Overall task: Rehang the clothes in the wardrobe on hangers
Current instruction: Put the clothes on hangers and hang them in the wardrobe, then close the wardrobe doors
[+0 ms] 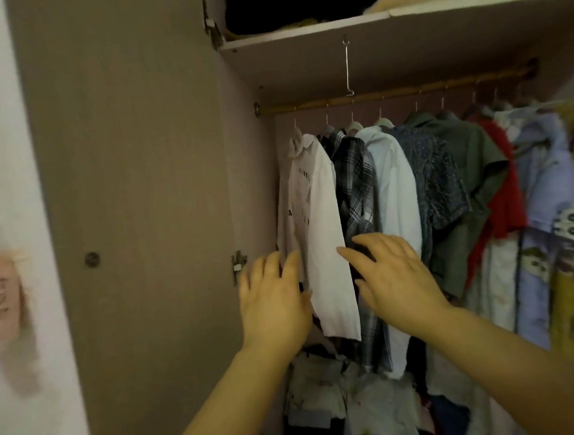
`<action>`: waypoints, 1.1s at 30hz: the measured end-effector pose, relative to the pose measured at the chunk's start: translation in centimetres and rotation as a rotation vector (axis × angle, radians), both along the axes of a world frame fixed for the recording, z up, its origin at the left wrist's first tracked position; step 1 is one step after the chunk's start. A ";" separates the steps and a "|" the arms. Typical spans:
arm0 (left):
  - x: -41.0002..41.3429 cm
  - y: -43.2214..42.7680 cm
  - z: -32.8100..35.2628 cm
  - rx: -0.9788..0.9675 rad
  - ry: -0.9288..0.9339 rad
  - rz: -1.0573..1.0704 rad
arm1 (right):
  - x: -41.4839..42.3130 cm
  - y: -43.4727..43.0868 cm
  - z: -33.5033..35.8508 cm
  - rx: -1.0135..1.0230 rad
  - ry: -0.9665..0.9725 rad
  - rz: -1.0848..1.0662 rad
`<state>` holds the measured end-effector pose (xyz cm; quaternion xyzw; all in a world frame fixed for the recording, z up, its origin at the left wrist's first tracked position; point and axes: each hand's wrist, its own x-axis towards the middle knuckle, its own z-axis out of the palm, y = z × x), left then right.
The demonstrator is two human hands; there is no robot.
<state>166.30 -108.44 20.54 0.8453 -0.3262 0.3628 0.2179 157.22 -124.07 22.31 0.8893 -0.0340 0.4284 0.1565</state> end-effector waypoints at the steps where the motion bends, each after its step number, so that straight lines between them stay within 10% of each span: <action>1: -1.0 1.3 0.2 -0.014 -0.008 -0.032 | -0.9 1.1 0.3 0.005 -0.026 -0.017; 12: -6.7 14.5 3.2 -0.449 -0.502 -0.232 | -6.5 14.7 5.7 -0.101 -0.262 0.026; 19: -4.3 17.8 4.7 -0.561 -0.059 -0.201 | -4.8 21.2 9.3 -0.182 -0.279 0.119; 33: -5.9 13.8 4.0 -0.371 -0.071 -0.402 | -2.4 25.7 15.9 -0.387 -0.173 0.081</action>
